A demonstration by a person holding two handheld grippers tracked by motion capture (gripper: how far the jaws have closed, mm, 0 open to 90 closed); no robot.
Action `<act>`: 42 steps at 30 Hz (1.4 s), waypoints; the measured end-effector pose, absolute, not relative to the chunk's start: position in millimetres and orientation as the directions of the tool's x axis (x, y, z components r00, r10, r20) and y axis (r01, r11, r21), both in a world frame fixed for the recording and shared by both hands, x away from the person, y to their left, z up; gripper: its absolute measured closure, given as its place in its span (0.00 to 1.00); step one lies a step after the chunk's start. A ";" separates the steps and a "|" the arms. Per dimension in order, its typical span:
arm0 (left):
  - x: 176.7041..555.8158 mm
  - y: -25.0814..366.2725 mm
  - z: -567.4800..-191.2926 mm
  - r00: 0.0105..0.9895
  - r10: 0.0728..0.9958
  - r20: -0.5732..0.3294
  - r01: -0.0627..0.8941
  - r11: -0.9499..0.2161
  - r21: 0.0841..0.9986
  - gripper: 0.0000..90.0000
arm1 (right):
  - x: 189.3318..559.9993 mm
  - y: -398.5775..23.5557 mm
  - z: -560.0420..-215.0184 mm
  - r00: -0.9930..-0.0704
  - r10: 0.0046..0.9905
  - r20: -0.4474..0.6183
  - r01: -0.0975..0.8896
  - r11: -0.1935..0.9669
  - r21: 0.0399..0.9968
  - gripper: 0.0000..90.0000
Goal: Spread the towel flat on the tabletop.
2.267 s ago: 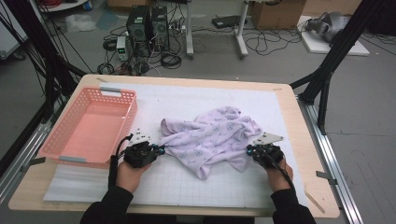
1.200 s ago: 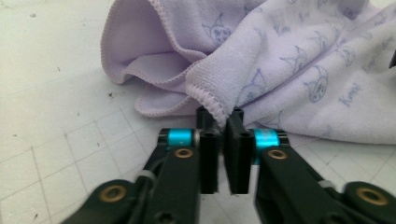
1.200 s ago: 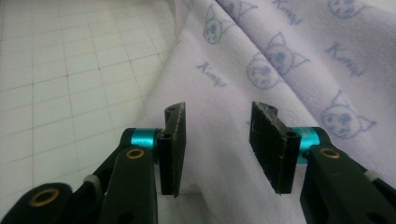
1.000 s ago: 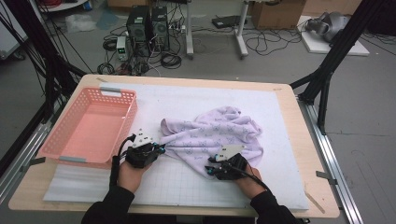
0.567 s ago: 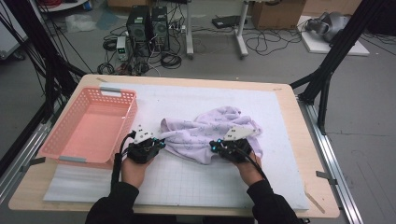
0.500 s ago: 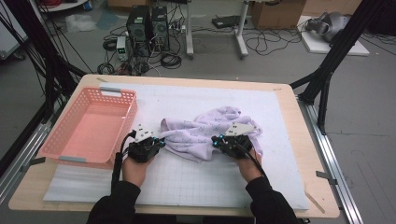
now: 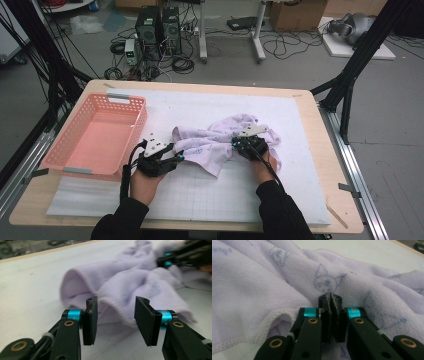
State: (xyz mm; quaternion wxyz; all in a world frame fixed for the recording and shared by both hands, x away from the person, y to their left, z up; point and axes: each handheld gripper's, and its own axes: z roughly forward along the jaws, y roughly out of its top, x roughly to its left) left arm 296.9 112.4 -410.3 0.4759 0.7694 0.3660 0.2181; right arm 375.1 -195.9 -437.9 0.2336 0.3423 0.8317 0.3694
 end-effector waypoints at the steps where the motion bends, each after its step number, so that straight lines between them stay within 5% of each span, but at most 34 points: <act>1: 295.0 108.3 -409.9 0.651 0.759 -0.002 0.344 -0.293 0.892 0.59 | 375.2 -196.2 -437.9 -0.657 0.742 -0.134 0.398 0.493 0.774 0.96; 13: 279.4 105.7 -389.5 0.691 0.723 0.014 0.276 -0.282 0.919 0.54 | 376.5 -196.5 -439.9 -0.653 0.746 -0.132 0.412 0.496 0.764 0.96; 18: 281.0 69.6 -407.9 0.754 0.655 -0.051 0.346 -0.330 0.879 0.55 | 375.5 -196.3 -439.2 -0.650 0.750 -0.124 0.420 0.490 0.764 0.96; 26: 294.1 30.5 -442.2 0.715 0.691 -0.103 0.465 -0.361 0.808 0.49 | 375.5 -196.4 -439.1 -0.651 0.748 -0.125 0.420 0.493 0.762 0.96; 30: 294.8 22.2 -445.1 0.712 0.700 -0.047 0.438 -0.392 0.809 0.47 | 375.5 -196.2 -439.2 -0.651 0.748 -0.126 0.420 0.493 0.762 0.96; 34: 298.5 14.8 -450.1 0.712 0.701 0.042 0.404 -0.457 0.793 0.68 | 375.2 -196.0 -439.2 -0.649 0.751 -0.124 0.422 0.491 0.762 0.95; 36: 298.0 15.5 -449.4 0.712 0.696 0.092 0.373 -0.486 0.790 0.95 | 374.8 -196.0 -438.7 -0.649 0.750 -0.131 0.417 0.494 0.763 0.92; 42: 295.1 35.4 -442.6 0.719 0.691 0.066 0.390 -0.481 0.785 0.98 | 368.8 -200.5 -432.7 -0.638 0.759 -0.129 0.414 0.480 0.773 0.69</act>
